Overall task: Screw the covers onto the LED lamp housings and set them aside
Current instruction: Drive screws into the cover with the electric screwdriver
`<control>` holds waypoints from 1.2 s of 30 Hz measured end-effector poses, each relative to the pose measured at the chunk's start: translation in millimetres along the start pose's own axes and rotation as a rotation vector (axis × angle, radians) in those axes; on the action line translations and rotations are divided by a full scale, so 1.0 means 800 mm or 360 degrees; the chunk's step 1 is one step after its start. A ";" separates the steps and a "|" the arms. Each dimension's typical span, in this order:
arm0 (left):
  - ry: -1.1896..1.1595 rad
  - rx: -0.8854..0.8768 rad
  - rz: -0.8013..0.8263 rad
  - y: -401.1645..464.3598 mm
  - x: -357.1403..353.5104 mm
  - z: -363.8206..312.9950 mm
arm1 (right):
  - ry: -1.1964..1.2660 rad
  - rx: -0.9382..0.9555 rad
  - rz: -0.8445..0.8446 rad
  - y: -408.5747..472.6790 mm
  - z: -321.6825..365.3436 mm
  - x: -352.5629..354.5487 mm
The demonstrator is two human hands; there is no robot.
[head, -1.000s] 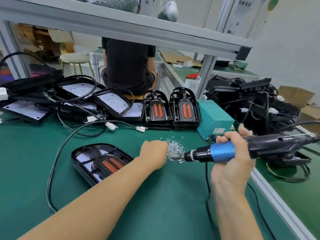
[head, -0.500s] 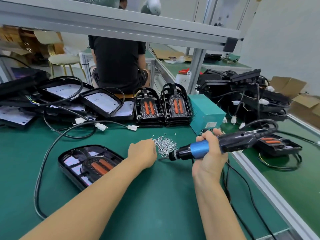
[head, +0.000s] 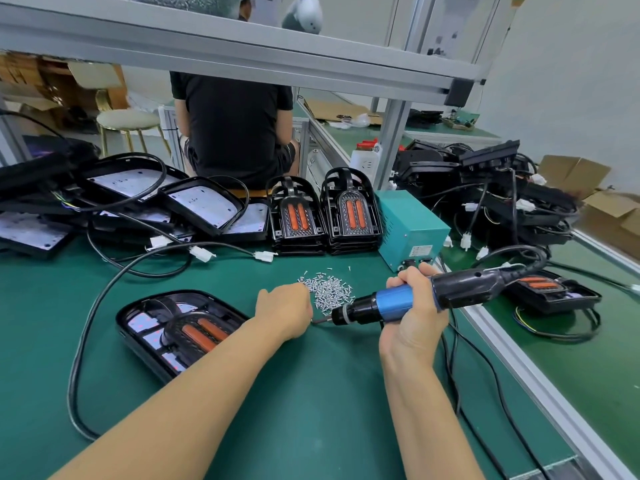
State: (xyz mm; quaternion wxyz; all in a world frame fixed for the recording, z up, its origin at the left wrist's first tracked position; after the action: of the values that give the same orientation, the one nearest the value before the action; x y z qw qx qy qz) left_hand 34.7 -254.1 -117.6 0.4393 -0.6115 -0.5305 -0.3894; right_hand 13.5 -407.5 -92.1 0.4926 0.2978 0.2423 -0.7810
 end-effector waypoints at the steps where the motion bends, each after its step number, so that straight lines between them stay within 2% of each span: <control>1: -0.0017 0.0001 0.0002 0.000 0.001 0.001 | -0.0005 0.0001 0.0001 0.000 0.000 0.001; 20: 0.0066 -0.0262 -0.0234 -0.013 0.001 -0.009 | -0.0051 0.0040 -0.0012 0.003 0.009 0.008; 28: 0.0064 -0.0330 -0.0176 -0.016 -0.002 -0.015 | 0.0005 0.0053 -0.0016 0.006 0.021 0.008; 30: -0.0205 -0.0315 -0.0196 -0.019 -0.001 -0.016 | 0.0063 0.0066 0.0025 0.006 0.031 0.006; 34: -0.1246 -0.0257 -0.0257 -0.034 0.009 -0.016 | 0.0217 0.0117 0.0196 0.006 0.059 -0.002; 36: -0.1532 -0.0289 -0.0329 -0.043 0.014 -0.020 | 0.0278 0.0142 0.0261 0.005 0.072 -0.006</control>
State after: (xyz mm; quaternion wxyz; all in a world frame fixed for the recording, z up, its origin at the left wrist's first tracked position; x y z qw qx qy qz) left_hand 1.9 -264.5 -97.9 0.0489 -0.7017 -0.6949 -0.1492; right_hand 5.7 -444.7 -47.9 0.5181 0.4052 0.2242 -0.7191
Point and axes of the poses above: each hand's wrist, its own y-axis towards the middle knuckle, its own x-axis out of the back of the hand, z = x × y, the point moved 1 cm from there along y, towards the middle knuckle, and after that the axes turned 6 degrees about -x, right-handed, at the moved point
